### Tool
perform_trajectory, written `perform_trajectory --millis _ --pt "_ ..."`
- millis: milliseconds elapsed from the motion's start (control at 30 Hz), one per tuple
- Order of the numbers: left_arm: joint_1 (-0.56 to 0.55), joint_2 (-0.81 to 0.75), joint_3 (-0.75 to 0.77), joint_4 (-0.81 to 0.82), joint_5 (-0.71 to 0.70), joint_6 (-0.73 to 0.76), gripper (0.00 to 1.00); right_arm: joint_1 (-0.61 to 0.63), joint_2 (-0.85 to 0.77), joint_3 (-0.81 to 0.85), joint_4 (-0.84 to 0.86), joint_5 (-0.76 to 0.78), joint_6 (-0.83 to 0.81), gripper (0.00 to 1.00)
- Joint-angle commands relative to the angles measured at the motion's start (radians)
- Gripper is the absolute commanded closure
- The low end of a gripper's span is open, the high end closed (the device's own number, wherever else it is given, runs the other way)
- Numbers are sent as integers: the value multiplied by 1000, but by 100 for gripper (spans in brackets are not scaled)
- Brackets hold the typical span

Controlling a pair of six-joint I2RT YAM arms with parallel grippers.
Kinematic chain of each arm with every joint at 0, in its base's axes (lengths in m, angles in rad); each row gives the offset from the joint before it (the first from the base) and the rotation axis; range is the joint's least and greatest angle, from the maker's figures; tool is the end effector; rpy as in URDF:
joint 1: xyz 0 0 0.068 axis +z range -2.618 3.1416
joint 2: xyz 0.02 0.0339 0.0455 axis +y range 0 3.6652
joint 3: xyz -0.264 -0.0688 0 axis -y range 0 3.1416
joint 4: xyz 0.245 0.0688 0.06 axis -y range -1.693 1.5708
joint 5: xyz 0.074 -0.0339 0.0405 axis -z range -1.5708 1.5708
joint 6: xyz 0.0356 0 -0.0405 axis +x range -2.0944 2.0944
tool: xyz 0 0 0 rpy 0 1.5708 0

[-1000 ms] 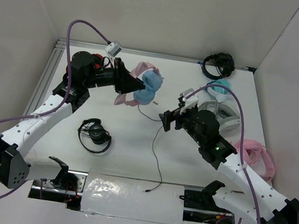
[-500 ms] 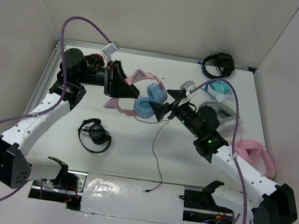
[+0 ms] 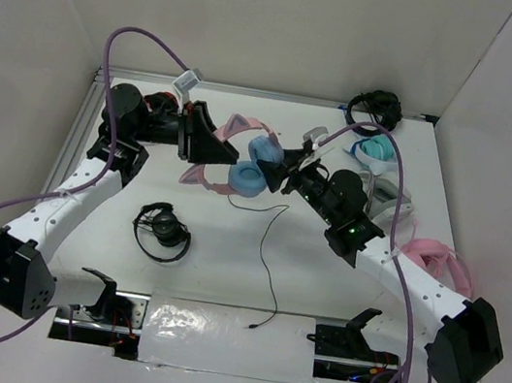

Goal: Wrap the headphones

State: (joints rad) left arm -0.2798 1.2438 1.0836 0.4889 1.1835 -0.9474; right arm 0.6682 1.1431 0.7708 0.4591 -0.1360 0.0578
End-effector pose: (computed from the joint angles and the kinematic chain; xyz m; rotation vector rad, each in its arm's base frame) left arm 0.2498 -0.1061 0.4119 0.6954 1.5558 -1.6821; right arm 0.2085 0.1707 0.3300 -0.5640 1.4147 0.6850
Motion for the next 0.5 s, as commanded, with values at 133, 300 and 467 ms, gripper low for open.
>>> perform_trajectory --millis 133,300,467 --pt "-4 12 2 112 25 -25 100 37 -8 74 20 116 22 90" --pt "-18 9 -8 108 10 -10 100 62 -3 91 -14 245 45 100" --pt "-24 8 24 -8 -27 85 24 71 -31 119 -98 321 65 100"
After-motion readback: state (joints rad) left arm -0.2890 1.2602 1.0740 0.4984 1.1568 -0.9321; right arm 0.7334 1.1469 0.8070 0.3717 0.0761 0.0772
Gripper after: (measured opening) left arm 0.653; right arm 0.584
